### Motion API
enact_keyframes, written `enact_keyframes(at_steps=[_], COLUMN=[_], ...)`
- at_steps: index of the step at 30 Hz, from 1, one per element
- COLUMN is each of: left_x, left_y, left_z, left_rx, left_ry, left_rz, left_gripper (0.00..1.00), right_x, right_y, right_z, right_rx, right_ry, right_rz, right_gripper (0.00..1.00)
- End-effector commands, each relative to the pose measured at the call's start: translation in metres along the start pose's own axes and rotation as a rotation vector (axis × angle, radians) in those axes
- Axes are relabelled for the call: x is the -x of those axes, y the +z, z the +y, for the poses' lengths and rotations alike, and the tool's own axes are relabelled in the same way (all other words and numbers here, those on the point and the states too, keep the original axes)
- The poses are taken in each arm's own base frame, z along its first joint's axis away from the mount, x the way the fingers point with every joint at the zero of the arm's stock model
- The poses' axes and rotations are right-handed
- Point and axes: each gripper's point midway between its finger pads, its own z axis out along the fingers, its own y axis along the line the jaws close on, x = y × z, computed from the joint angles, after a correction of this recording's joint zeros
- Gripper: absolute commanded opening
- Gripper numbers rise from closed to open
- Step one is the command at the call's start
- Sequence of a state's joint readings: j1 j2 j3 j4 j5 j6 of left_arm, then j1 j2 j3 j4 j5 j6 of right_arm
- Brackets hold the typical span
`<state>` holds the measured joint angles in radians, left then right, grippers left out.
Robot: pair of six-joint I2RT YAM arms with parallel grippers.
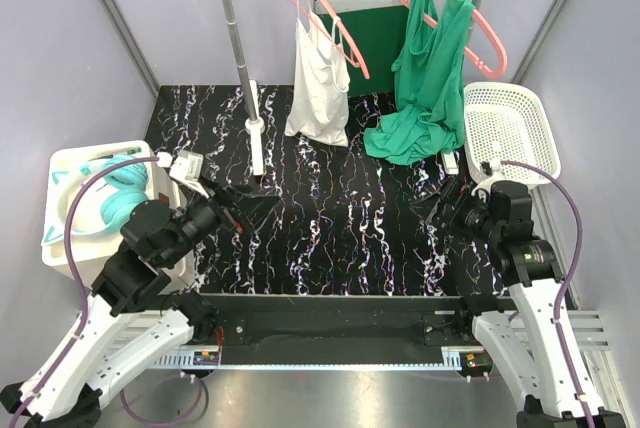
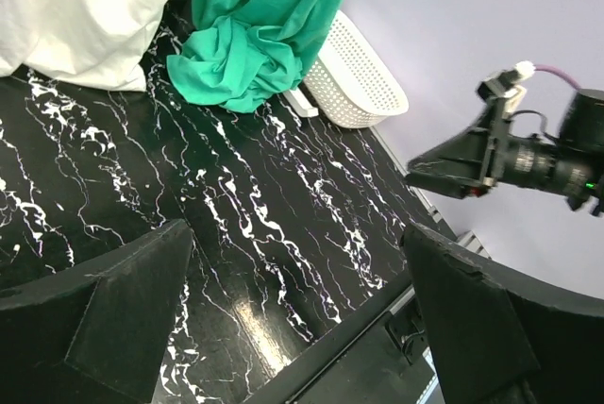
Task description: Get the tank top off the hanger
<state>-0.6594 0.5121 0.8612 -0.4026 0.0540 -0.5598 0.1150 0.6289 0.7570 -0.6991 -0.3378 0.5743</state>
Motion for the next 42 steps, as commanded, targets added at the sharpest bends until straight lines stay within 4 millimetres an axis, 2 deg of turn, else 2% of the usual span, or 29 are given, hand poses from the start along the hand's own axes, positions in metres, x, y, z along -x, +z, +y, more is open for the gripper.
enact_keyframes(at_steps=[1, 6, 10, 13, 14, 16, 17, 22, 26, 28, 29, 31, 32, 35, 37, 38, 40, 41, 42], left_x=[0.007, -0.014, -0.015, -0.008, -0.006, -0.007, -0.009, -0.016, -0.018, -0.019, -0.018, -0.016, -0.015, -0.013, -0.012, -0.012, -0.011, -0.01, -0.009], left_y=[0.008, 0.015, 0.012, 0.006, 0.004, 0.002, 0.002, 0.005, 0.009, 0.01, 0.011, 0.013, 0.014, 0.016, 0.018, 0.019, 0.02, 0.02, 0.02], left_z=[-0.005, 0.013, 0.008, 0.0, -0.001, 0.001, 0.002, 0.002, 0.001, -0.001, -0.001, -0.002, -0.004, -0.007, -0.007, -0.007, -0.006, -0.006, -0.006], left_rx=[0.001, 0.05, 0.022, -0.001, -0.003, 0.002, 0.001, -0.011, -0.019, -0.028, -0.025, -0.029, -0.033, -0.041, -0.04, -0.038, -0.035, -0.031, -0.034], left_ry=[-0.028, -0.017, 0.011, 0.018, 0.014, 0.0, -0.006, -0.036, -0.061, -0.061, -0.058, -0.045, -0.039, -0.028, -0.022, -0.02, -0.01, -0.009, -0.007], left_rz=[0.003, 0.042, 0.064, 0.054, 0.045, 0.032, 0.03, 0.044, 0.049, 0.055, 0.057, 0.061, 0.065, 0.072, 0.074, 0.077, 0.074, 0.072, 0.07], left_gripper=[0.99, 0.99, 0.99, 0.99, 0.99, 0.99, 0.99, 0.99, 0.99, 0.99, 0.99, 0.99, 0.99, 0.99, 0.99, 0.99, 0.99, 0.99, 0.99], right_x=[0.017, 0.016, 0.045, 0.071, 0.088, 0.109, 0.127, 0.176, 0.214, 0.224, 0.23, 0.23, 0.239, 0.245, 0.252, 0.245, 0.25, 0.245, 0.244], right_y=[-0.015, -0.018, -0.024, -0.021, -0.021, -0.021, -0.022, -0.014, 0.022, 0.034, 0.05, 0.065, 0.076, 0.096, 0.099, 0.114, 0.118, 0.135, 0.141], right_z=[0.024, 0.03, 0.045, 0.071, 0.083, 0.096, 0.111, 0.16, 0.18, 0.193, 0.199, 0.214, 0.221, 0.237, 0.251, 0.254, 0.265, 0.265, 0.267], right_rx=[0.046, 0.109, 0.125, 0.174, 0.183, 0.19, 0.209, 0.329, 0.36, 0.399, 0.423, 0.461, 0.463, 0.483, 0.502, 0.511, 0.517, 0.5, 0.499], right_ry=[-0.039, -0.129, -0.225, -0.264, -0.277, -0.316, -0.336, -0.449, -0.506, -0.541, -0.556, -0.592, -0.595, -0.62, -0.642, -0.646, -0.687, -0.715, -0.731], right_rz=[-0.017, -0.034, -0.116, -0.118, -0.129, -0.162, -0.179, -0.244, -0.252, -0.273, -0.262, -0.242, -0.243, -0.246, -0.268, -0.243, -0.271, -0.267, -0.266], right_gripper=[1.0, 1.0, 1.0, 1.0, 1.0, 1.0, 1.0, 1.0, 1.0, 1.0, 1.0, 0.99, 0.98, 0.95, 0.94, 0.93, 0.92, 0.91, 0.89])
